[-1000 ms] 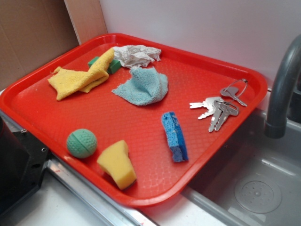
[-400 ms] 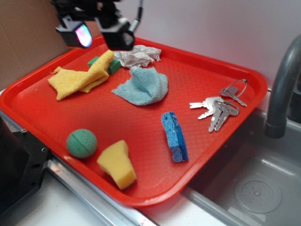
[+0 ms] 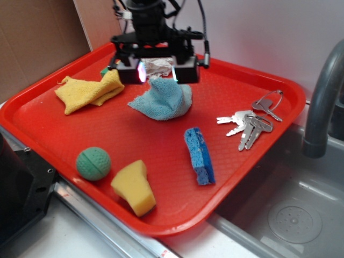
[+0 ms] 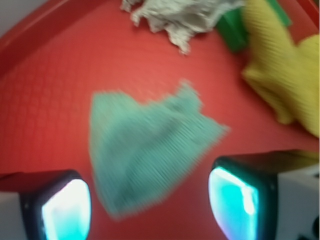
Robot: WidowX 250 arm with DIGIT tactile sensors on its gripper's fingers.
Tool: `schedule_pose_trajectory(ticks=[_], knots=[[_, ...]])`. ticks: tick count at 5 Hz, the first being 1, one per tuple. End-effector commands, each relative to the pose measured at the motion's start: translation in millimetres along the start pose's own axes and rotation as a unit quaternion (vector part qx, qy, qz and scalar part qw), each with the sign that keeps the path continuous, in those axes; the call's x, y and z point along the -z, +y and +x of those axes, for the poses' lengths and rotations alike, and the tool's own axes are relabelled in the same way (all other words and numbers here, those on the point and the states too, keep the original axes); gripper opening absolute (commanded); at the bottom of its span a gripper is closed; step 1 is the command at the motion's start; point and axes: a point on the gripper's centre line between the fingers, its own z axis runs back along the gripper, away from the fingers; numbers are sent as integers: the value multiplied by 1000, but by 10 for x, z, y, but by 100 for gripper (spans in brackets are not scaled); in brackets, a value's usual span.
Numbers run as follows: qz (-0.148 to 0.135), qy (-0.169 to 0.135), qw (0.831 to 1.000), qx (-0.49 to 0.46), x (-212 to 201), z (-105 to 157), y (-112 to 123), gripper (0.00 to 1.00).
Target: Grab the blue cloth.
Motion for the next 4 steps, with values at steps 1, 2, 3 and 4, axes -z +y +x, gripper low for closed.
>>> schedule_pose_trajectory(ticks=[1,2,3,4], knots=[[-10,-8,1000,26,262,356,-193,100],[-11,-7,999,32,307,353,-96,0],[-26,-12,998,51,81,475,-25,0],[-47,-1,992,116,-219,436,176,0]])
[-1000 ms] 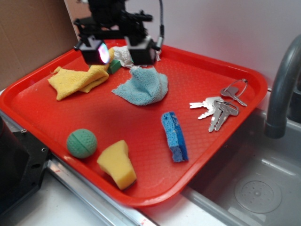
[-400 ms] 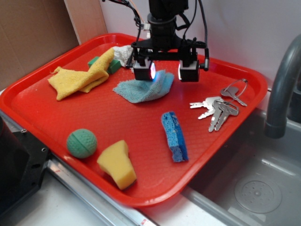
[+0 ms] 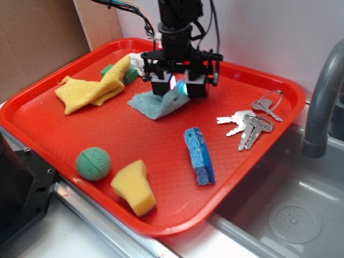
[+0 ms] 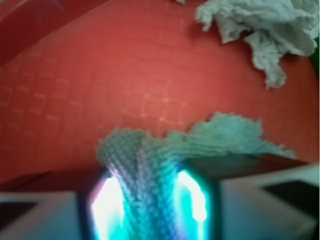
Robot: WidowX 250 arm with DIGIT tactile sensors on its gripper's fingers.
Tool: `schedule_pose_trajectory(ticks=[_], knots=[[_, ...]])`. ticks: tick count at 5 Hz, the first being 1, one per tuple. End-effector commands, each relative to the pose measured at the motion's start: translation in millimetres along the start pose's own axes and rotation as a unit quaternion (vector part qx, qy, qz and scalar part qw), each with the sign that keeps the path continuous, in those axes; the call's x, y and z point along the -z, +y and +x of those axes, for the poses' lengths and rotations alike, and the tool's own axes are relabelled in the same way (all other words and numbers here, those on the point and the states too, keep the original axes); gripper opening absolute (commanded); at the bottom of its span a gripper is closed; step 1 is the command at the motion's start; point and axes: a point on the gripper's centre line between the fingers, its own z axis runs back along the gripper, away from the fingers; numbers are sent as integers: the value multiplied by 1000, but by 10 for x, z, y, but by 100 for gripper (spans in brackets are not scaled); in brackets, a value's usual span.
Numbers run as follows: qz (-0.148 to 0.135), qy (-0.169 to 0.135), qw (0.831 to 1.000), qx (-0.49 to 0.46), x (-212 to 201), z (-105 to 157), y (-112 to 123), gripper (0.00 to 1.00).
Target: Grab the blue cloth.
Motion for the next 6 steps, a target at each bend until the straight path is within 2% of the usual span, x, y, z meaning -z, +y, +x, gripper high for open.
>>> schedule_pose_trajectory(ticks=[1,2,3,4,5,6], knots=[[-38,-8,985,169,-994,-9,455,0],[-49,-27,975,216,-1486,-48,740,0],[-48,-37,968,245,-1883,-64,769,0],[-56,-60,965,248,-2134,-155,829,0],[-60,-71,965,243,-2266,-224,834,0],[-60,-59,968,237,-2215,-234,831,0]])
